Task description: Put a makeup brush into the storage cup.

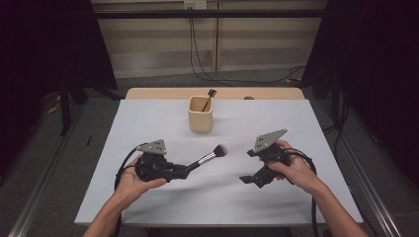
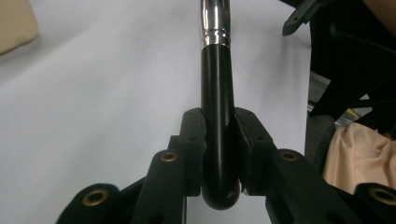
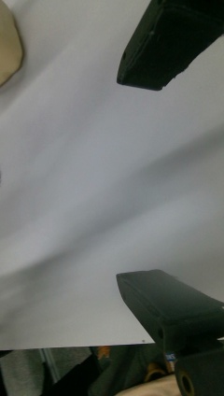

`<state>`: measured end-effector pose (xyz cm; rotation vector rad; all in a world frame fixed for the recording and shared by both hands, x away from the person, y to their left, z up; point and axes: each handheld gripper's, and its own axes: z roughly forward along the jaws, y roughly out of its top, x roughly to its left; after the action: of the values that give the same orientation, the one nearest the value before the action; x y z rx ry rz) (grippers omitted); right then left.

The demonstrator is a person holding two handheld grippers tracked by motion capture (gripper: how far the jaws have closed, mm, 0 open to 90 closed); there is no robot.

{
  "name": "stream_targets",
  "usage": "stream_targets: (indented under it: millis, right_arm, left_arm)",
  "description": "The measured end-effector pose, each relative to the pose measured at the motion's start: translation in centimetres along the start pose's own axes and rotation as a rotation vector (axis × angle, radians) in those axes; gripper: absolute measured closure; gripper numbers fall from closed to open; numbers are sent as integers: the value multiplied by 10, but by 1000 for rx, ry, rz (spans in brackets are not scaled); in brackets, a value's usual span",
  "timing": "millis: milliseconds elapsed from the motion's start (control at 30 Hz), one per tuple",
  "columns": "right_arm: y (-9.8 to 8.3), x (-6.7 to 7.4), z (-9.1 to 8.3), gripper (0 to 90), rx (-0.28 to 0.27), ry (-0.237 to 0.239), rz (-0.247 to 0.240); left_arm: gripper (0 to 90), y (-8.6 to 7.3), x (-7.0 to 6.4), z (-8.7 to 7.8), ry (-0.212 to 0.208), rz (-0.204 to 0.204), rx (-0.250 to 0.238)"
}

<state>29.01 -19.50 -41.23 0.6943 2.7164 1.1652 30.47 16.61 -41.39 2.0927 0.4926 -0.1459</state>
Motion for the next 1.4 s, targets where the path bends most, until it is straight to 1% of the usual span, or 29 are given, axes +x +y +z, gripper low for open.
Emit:
stream_targets:
  millis: [67, 100, 133, 267, 300, 367, 400, 467, 500, 533, 600, 633, 667, 700, 767, 800, 867, 900, 933, 967, 1033, 1100, 1133, 1200, 1233, 1267, 1300, 1333, 1400]
  right_arm:
    - [-2, 3, 1, 45, -20, 1, 10]
    - [-3, 4, 2, 46, -37, 8, 12]
    - [-3, 5, 2, 49, -54, 16, 23]
    - [-6, 8, 4, 79, -110, 37, 59]
    - [-7, 8, 6, 77, -115, 42, 66]
    - [-8, 8, 8, 65, -116, 45, 63]
    - [-8, 9, 9, 65, -127, 53, 67]
    - [-8, 9, 9, 80, -153, 51, 69]
    - [-8, 9, 9, 94, -171, 47, 82]
    - [-8, 9, 8, 98, -194, 47, 89]
    - [-6, 7, 6, 92, -235, 41, 71]
    - [-6, 7, 4, 78, -253, 60, 82]
    - [-6, 6, 3, 51, -266, 85, 90]
    - [-6, 6, 2, 32, -277, 96, 90]
    - [-5, 7, 1, 21, -301, 99, 76]
    - [-5, 8, 1, 6, -320, 93, 69]
    - [-4, 11, 1, 6, -363, 84, 61]
    - [-3, 11, 2, 5, -380, 93, 58]
    - [-2, 12, 2, 6, -402, 108, 68]
    - [-1, 12, 3, 5, -427, 128, 78]
    - [2, 12, 5, 5, -462, 169, 83]
    - [3, 13, 6, 6, -483, 196, 90]
    - [4, 13, 6, 6, -485, 210, 90]
    - [5, 14, 6, 6, -488, 235, 108]
    - [5, 15, 5, 11, -483, 236, 107]
    - [6, 16, 5, 12, -480, 232, 99]
    - [6, 17, 5, 12, -483, 226, 94]
    - [7, 17, 5, 12, -494, 221, 91]
    - [8, 18, 4, 8, -522, 230, 75]
  left_arm:
    - [748, 1, -1, -1, 3, 6, -27]
    - [748, 1, -2, -1, -1, 1, -39]
    - [748, 2, -3, -1, -10, 4, -46]
    - [748, 3, -5, -1, -11, 13, -85]
    - [748, 3, -6, -1, -12, 13, -92]
    - [748, 3, -6, -2, -13, 19, -110]
    - [748, 4, -7, -2, -11, 18, -119]
    - [748, 4, -7, -3, -14, 15, -140]
    - [749, 4, -8, -3, -10, 23, -144]
    - [749, 4, -8, -3, -13, 20, -153]
    - [749, 4, -9, -3, -21, 25, -177]
    - [749, 4, -10, -2, -28, 28, -187]
    - [749, 4, -11, -2, -25, 32, -191]
    - [749, 4, -12, -1, -35, 28, -203]
    - [749, 4, -13, 1, -29, 30, -222]
    - [749, 5, -13, 1, -29, 34, -234]
    - [749, 5, -14, 2, -24, 34, -254]
    - [749, 6, -14, 2, -26, 30, -264]
    - [749, 6, -14, 3, -22, 28, -273]
    - [749, 6, -15, 4, -15, 30, -279]
    - [749, 7, -16, 6, -18, 32, -289]
    - [749, 8, -17, 7, -15, 39, -301]
    - [748, 8, -17, 7, -16, 38, -309]
    - [749, 8, -18, 8, -16, 43, -330]
    - [748, 8, -18, 9, -19, 44, -337]
    - [749, 8, -19, 9, -3, 48, -344]
    - [749, 9, -19, 9, -2, 47, -351]
    - [749, 9, -18, 9, -15, 43, -359]
    - [748, 10, -19, 10, -8, 43, -369]
